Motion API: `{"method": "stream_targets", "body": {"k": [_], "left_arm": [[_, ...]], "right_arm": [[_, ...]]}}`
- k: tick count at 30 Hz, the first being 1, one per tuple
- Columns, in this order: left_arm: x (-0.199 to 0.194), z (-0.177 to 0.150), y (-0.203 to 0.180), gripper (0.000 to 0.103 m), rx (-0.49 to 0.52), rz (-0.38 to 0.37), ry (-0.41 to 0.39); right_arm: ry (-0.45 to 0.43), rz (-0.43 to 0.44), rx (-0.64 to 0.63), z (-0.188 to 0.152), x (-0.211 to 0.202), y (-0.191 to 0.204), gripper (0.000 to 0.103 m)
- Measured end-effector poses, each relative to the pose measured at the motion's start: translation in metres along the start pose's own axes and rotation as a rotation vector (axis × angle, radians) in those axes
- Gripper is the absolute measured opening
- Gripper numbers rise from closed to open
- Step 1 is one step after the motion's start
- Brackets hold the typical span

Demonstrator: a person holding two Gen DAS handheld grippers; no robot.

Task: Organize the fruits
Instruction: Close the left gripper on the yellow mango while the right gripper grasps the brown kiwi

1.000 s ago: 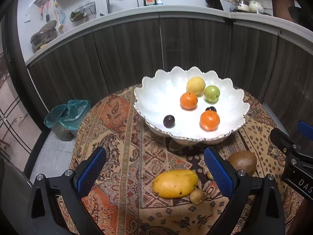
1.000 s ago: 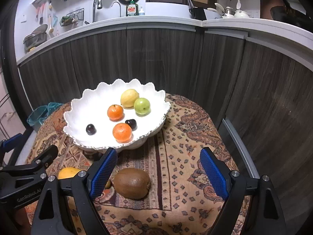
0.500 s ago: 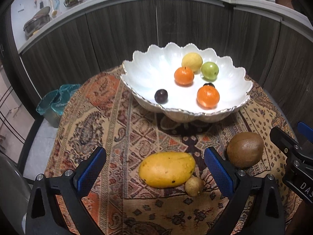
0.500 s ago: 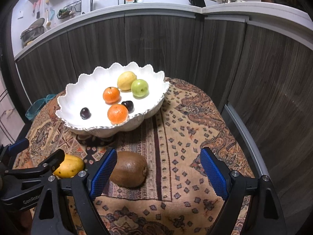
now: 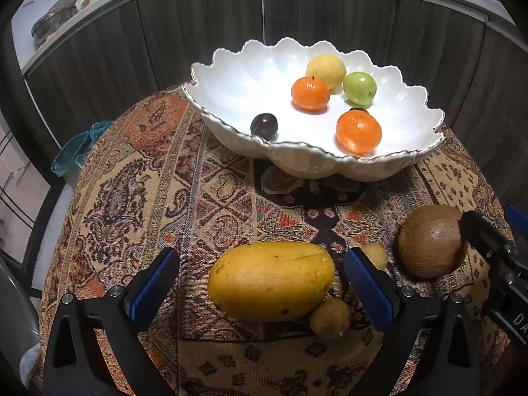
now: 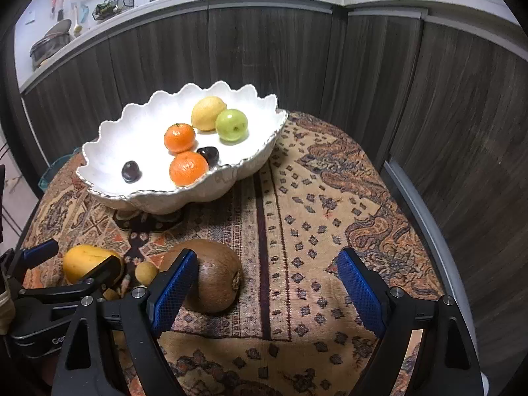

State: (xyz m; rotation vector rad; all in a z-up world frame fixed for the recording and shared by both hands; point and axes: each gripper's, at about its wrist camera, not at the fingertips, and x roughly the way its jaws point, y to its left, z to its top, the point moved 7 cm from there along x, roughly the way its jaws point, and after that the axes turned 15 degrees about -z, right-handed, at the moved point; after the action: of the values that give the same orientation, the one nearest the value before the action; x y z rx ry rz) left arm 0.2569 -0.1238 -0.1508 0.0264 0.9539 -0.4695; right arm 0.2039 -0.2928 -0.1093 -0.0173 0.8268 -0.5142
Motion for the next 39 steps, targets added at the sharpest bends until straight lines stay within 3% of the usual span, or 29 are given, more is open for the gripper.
{"method": "stream_targets", "body": {"k": [12,20,39], "left_arm": [[0.011,-0.01,0.007,0.095,-0.035,-0.022,0.029],[0.013,-0.009,0.002,0.077,-0.028,-0.052,0.029],[0.002,-0.011,0.019,0.075,-0.058,-0.008,0.007]], "right_arm": [[-0.019,0.007,-0.031,0.0,-0.002,0.009,0.088],[0.0,0.046,-0.021,-0.002,0.001,0.016,0.088],[0.079,0.098,-0.021,-0.007,0.02,0.043,0.088]]}}
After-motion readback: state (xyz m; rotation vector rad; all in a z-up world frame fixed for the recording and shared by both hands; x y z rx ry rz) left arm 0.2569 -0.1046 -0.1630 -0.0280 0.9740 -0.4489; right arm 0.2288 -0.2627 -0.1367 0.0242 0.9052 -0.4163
